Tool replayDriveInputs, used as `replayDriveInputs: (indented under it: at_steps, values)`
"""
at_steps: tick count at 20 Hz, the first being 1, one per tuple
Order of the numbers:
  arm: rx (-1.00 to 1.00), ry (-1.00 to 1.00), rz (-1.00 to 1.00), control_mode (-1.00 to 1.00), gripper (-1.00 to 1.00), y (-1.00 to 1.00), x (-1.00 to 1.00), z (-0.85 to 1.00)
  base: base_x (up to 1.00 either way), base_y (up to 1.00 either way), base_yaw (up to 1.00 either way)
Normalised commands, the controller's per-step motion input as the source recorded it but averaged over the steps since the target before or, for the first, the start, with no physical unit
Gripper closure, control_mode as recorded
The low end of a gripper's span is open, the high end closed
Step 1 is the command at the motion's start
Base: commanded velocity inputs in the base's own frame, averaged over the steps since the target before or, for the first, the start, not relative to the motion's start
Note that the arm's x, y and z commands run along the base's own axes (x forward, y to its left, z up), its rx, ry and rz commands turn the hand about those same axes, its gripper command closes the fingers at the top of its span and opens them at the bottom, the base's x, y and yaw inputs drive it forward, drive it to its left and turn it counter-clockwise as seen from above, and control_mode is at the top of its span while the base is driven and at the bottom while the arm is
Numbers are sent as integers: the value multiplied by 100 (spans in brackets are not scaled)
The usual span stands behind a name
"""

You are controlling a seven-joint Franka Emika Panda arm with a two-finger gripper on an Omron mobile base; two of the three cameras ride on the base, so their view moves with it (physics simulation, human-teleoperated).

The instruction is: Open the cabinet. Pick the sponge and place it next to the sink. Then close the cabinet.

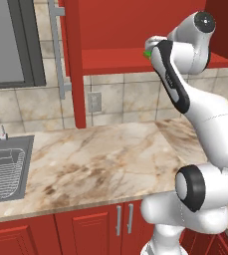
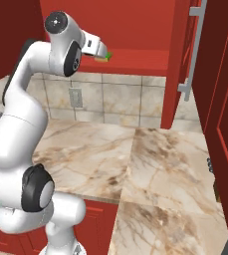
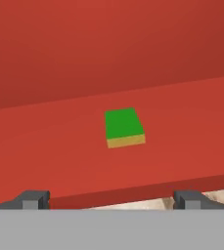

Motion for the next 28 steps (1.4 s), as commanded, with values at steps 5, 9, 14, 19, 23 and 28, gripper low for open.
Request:
replayDriveInputs:
  at_steps: [5,9,14,19,23,28]
  values:
    - [0,0,1,-100,-100,-5,50,0,0,0,0]
    - [0,6,2,-100,-100,0,48,-2,0,0,0]
    - [-2,17,3,-100,-100,0,45,-3,0,0,0]
    - [-3,6,5,-100,-100,-3,6,0,0,0,0]
    - [0,0,6,-100,-100,-9,1,-4,0,0,0]
    - [0,-2,4,-100,-100,-17,9,-32,0,0,0]
